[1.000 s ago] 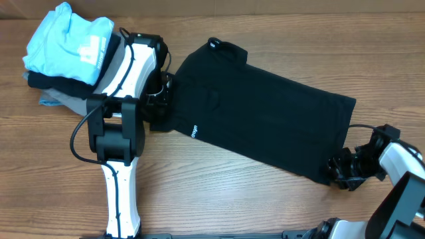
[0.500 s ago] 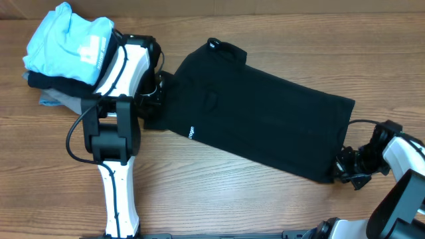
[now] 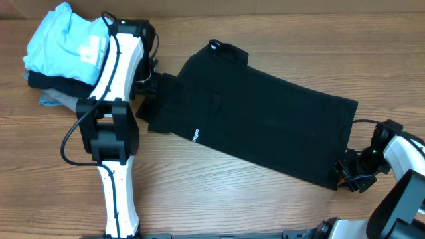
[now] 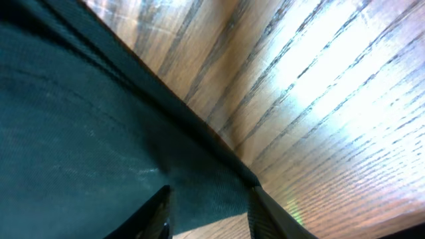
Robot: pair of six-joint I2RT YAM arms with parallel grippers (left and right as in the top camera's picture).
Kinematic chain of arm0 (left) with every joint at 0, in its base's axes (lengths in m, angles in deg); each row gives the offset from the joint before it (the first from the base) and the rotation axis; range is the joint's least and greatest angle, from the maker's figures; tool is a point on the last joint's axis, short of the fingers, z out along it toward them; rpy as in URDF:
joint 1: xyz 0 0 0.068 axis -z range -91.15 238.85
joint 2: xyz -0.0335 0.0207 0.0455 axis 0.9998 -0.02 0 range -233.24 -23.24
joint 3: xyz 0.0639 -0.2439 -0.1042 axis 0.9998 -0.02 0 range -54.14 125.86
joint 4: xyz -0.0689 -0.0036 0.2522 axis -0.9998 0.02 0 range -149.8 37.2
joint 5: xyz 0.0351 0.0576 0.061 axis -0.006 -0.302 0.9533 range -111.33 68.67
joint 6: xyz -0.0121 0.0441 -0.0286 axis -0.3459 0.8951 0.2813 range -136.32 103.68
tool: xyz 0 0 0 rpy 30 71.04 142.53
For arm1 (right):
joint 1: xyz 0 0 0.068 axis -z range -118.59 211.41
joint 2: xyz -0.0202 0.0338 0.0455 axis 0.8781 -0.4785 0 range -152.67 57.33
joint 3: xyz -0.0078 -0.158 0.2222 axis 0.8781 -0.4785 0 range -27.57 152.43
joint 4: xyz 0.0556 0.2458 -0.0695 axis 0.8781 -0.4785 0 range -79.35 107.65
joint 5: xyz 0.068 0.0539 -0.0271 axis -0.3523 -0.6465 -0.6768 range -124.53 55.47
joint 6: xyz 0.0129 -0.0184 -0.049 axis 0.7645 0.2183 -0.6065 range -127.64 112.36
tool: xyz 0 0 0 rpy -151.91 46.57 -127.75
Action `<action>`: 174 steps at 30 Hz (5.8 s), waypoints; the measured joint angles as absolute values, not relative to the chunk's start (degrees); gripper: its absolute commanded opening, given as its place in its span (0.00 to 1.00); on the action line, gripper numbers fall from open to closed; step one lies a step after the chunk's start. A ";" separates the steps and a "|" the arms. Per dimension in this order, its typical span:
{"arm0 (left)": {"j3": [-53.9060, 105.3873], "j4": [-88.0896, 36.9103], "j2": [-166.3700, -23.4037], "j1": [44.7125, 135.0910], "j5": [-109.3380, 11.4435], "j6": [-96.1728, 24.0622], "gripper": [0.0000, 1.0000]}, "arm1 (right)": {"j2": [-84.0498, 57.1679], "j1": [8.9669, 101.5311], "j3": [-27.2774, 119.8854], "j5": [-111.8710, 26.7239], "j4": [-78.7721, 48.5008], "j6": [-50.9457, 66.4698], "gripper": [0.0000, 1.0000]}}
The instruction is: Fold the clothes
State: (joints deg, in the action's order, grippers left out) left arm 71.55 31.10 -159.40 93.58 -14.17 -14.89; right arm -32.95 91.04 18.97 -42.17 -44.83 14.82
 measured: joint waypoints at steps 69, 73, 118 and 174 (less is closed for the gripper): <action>51.40 26.09 -160.75 93.52 -29.12 -28.42 0.04 | -29.32 87.94 9.64 -53.95 -36.37 25.40 0.15; 48.62 27.84 -160.12 92.40 -28.36 -28.44 0.04 | -29.28 87.94 9.64 -52.66 -38.07 25.38 0.16; 53.41 -17.69 -149.02 102.50 -36.07 -19.80 0.91 | -26.28 87.96 36.17 -56.79 -47.80 12.20 0.53; 65.59 -18.61 -158.52 101.87 -29.19 -19.19 0.04 | -26.28 87.94 36.17 -52.14 -48.26 12.00 0.55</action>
